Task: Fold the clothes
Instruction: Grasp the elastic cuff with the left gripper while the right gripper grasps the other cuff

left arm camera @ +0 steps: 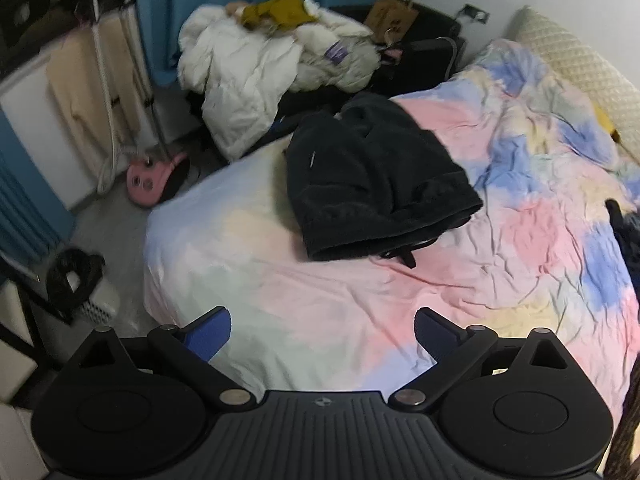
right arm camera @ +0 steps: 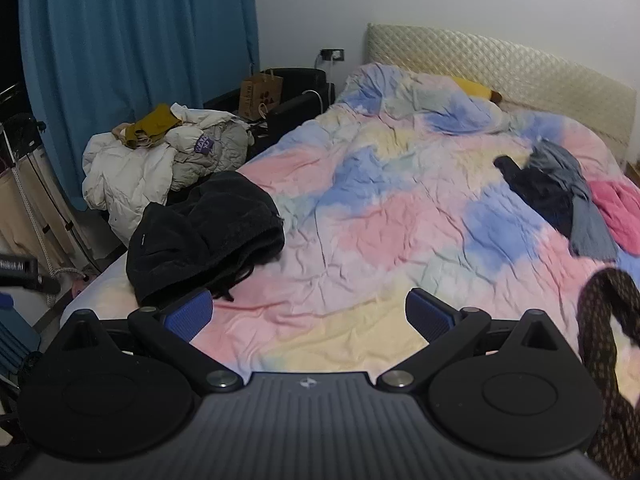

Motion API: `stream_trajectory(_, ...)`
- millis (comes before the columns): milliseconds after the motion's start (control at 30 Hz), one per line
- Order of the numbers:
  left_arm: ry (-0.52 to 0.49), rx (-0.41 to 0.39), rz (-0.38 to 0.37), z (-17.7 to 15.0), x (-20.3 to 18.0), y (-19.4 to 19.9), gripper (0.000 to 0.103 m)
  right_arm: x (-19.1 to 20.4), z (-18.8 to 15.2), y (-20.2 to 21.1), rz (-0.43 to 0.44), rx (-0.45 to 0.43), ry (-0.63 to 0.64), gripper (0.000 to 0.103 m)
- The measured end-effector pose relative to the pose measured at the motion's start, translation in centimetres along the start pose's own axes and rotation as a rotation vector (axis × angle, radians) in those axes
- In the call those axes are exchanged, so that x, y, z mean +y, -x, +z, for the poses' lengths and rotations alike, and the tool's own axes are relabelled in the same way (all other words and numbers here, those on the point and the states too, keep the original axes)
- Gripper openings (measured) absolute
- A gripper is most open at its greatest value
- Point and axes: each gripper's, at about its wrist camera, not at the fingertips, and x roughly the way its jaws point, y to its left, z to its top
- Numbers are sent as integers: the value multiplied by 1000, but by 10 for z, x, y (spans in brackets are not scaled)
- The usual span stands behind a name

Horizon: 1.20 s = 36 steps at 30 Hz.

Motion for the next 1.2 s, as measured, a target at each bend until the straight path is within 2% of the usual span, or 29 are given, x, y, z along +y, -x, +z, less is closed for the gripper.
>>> stream_trajectory(233,98,60,44,17,3,-90,98,3,31,-74,17,-2,96,103)
stream_trajectory(367,125,79,66,29,-3,-151,97,7,45,-132,82,54,153,103)
stream_trajectory(533,159,116,109,33,-8,-230,90,18,51,-224,105,127,288,98)
stream_trajectory(600,159,123,126,33,-10,-258,89,21,52,-261,108,149,321,93)
stream_trajectory(700,156,115,148,34,-10,-291,86,23,52,-313,105,173,341,90)
stream_trajectory(833,160,80,147,37,-12,-322,81,27,46,-371,122,205,363,87)
stream_trajectory(900,162,66,170,36,-10,-332,78,30,42,-398,135,218,378,85)
stream_trajectory(933,174,57,165,35,-9,-335,73,31,40,-411,141,224,385,83)
stream_trajectory(967,186,49,160,33,-7,-339,69,33,39,-422,146,224,394,75)
stream_trajectory(1000,193,28,155,32,-6,-341,68,35,38,-431,151,219,403,69)
stream_trajectory(1133,179,-46,163,33,-3,-341,68,39,41,-451,208,164,395,64)
stream_trajectory(1200,186,-71,165,35,-1,-344,64,42,45,-457,250,144,396,58)
